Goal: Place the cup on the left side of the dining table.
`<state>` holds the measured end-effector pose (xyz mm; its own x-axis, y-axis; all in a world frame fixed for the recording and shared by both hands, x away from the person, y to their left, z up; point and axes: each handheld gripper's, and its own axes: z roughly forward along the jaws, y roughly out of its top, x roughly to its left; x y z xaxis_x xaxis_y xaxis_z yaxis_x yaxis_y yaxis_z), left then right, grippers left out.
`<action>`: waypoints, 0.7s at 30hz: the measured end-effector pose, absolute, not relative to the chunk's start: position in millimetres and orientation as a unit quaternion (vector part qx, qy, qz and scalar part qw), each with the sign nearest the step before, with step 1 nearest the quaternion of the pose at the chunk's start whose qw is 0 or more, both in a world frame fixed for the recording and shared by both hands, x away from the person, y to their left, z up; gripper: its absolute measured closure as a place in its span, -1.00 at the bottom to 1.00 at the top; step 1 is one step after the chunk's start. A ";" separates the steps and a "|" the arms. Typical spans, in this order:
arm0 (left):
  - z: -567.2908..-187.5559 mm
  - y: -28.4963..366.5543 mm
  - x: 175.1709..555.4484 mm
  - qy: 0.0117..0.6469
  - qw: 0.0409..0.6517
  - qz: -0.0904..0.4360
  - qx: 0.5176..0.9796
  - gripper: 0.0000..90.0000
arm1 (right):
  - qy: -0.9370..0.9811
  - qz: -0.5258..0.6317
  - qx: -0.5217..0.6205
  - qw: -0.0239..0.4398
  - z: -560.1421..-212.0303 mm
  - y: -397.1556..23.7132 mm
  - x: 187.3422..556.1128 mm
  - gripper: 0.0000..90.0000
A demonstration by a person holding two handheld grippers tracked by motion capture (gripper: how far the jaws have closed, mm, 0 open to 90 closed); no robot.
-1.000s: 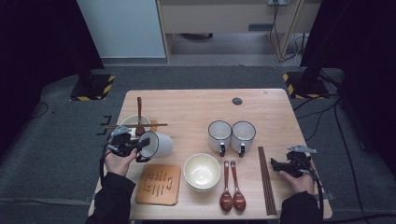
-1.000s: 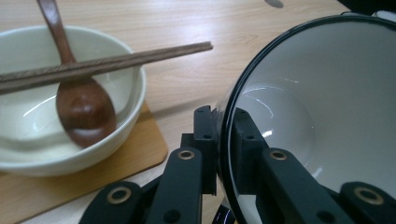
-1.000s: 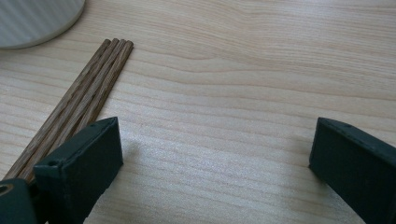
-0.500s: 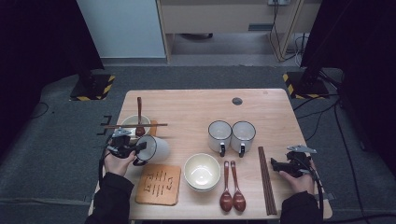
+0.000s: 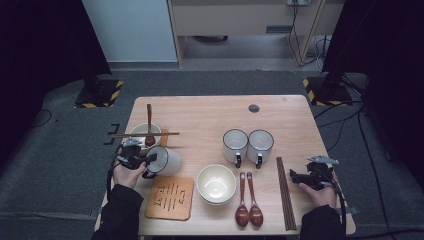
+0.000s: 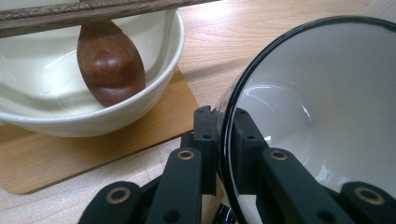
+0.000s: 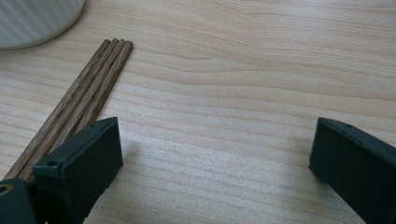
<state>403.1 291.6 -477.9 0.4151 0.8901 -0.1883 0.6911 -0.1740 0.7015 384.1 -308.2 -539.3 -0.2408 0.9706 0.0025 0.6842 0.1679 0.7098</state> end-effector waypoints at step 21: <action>-478.7 275.2 408.2 0.517 0.426 0.164 0.724 0.61 | 0.726 0.304 0.570 0.236 -539.3 -308.1 384.1 -0.94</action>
<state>408.2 275.2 -478.7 0.4121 0.8883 -0.2024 0.6078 -0.1025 0.7875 384.1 -308.1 -539.3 -0.2398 0.9708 0.0035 0.6848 0.1665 0.7094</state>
